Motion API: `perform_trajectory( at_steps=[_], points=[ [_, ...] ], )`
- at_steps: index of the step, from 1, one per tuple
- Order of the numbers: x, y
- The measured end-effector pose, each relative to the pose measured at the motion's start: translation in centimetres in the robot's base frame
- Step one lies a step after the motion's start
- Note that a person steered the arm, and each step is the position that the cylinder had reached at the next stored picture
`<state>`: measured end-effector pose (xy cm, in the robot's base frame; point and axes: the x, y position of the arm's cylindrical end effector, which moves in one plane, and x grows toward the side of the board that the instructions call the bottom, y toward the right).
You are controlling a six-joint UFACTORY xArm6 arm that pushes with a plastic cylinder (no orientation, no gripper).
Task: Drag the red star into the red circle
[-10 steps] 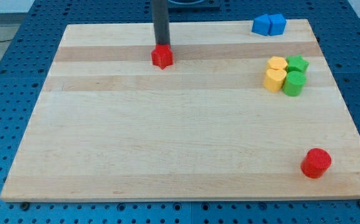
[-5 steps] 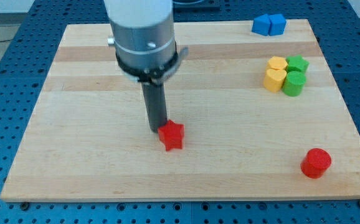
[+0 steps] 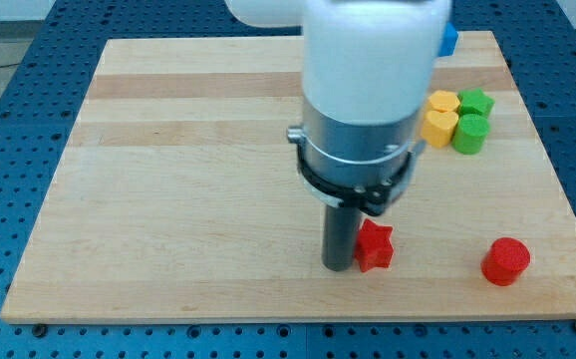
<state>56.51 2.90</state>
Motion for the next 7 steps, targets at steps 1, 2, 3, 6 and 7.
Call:
perform_trajectory(
  at_steps=[1,2,3,6,7],
  points=[
    [-0.1,0.4],
    [-0.1,3.0],
    [-0.3,4.0],
    [-2.3,8.6],
    [-2.0,10.9]
  ],
)
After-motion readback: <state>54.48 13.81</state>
